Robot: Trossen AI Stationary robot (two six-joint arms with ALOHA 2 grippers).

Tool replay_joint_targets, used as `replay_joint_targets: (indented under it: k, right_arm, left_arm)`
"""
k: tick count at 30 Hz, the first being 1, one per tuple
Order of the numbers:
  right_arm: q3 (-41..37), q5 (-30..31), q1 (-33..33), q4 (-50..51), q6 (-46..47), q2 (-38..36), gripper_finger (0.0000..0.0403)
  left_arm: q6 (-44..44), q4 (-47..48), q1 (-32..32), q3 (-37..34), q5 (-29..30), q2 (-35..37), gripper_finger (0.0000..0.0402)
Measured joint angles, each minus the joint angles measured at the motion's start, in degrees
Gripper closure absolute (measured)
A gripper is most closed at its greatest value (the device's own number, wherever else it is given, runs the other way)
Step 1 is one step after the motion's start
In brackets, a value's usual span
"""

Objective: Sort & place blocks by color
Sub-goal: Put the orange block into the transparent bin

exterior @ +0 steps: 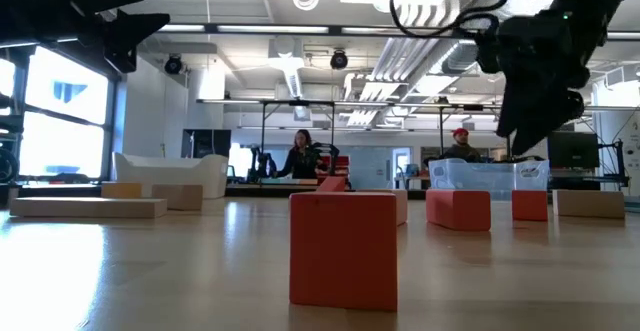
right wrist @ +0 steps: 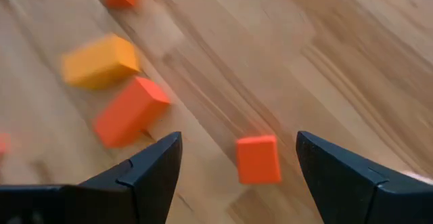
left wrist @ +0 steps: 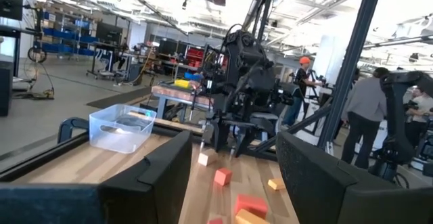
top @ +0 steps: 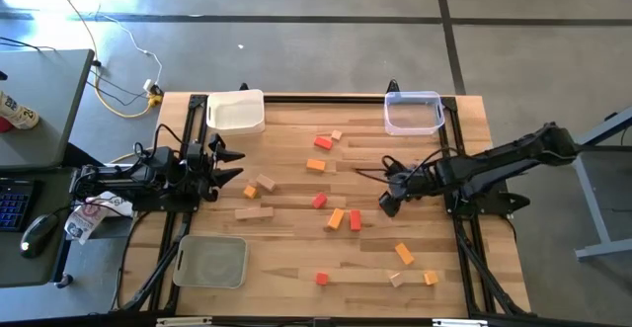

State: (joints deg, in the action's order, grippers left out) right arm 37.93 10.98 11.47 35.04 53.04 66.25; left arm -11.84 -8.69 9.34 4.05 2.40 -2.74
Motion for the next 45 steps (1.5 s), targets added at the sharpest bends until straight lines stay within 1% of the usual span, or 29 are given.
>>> replay_joint_targets:
  k: [7,11,18,26,28,30,32,37,38,45]
  right_arm:
    - [0.00,-0.60,0.77,1.03,0.98,4.63,0.0126]
    - [0.00,-1.93,1.19,0.97,0.94,7.34,0.0126]
    - [-0.02,-2.05,2.14,-0.40,0.87,12.00,0.0126]
    - [-0.03,0.54,2.84,-1.44,0.70,17.09,0.0131]
    - [-0.04,0.57,2.84,-2.12,0.75,17.83,0.0145]
    - [-0.04,0.59,2.84,-2.43,0.93,18.21,0.0167]
    - [-0.04,0.59,2.84,-2.50,0.92,18.26,0.0197]
    - [-0.04,0.82,2.82,-2.82,0.92,18.05,0.0284]
    - [-0.04,0.84,2.82,-2.83,0.92,18.02,0.0296]
    - [-0.07,2.63,2.78,-2.79,0.94,16.60,0.0297]
  left_arm:
    - [0.00,1.71,0.01,-0.01,2.56,0.00,0.0200]
    - [0.00,1.69,0.01,-0.02,2.79,0.00,0.0200]
    - [0.00,1.71,0.00,0.00,2.79,0.00,0.0200]
    - [-0.02,1.86,0.02,-0.02,2.79,0.00,0.0200]
    - [-0.02,1.86,0.00,0.00,2.79,0.00,0.0200]
    - [0.00,1.92,0.01,-0.01,2.83,0.00,0.0200]
    - [0.00,2.02,0.01,-0.02,2.96,0.00,0.0200]
    - [-0.02,2.06,0.01,0.00,2.98,0.00,0.0200]
    - [0.00,2.06,0.01,-0.01,2.98,0.00,0.0200]
    - [-0.01,3.42,0.02,-0.01,2.97,0.01,0.0200]
